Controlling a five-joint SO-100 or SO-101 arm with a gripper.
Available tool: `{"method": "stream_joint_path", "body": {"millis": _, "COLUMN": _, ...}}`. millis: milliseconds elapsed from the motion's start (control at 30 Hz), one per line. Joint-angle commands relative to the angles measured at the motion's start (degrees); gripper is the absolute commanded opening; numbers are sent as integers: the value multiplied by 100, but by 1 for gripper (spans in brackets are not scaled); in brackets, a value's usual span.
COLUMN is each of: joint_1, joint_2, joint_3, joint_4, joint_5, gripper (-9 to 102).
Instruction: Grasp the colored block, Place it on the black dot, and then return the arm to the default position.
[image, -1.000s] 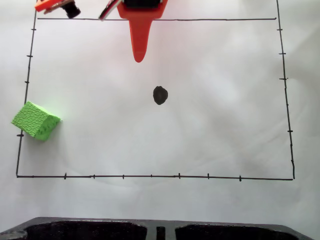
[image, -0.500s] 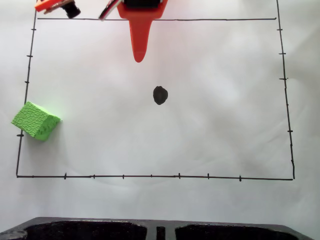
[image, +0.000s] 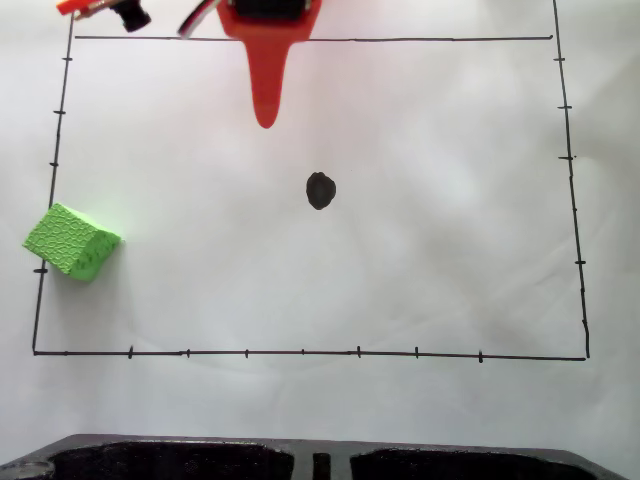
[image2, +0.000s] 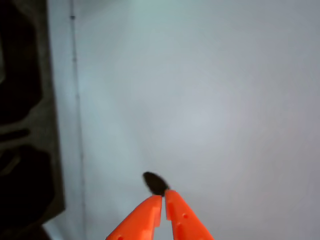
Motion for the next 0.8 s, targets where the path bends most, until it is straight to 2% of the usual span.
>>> {"method": "stream_joint_path", "body": {"millis": 0, "joint_1": 141, "joint_2": -650, "joint_3": -404, "joint_4": -229, "joint_5": -114, "gripper": 0}}
{"method": "stream_joint_path", "body": {"millis": 100, "joint_1": 299, "joint_2": -1072, "joint_3": -721, "joint_4": -149, "joint_5": -334, "gripper": 0}}
{"method": "stream_joint_path", "body": {"millis": 333, "joint_1": 1090, "joint_2": -2716, "joint_3": -2619, "joint_4": 1011, "joint_5": -105, "gripper": 0}}
{"method": "stream_joint_path", "body": {"millis": 767, "joint_1": 2162, "joint_2": -4957, "joint_3": -4896, "joint_4": 1310, "joint_5": -308, "gripper": 0}}
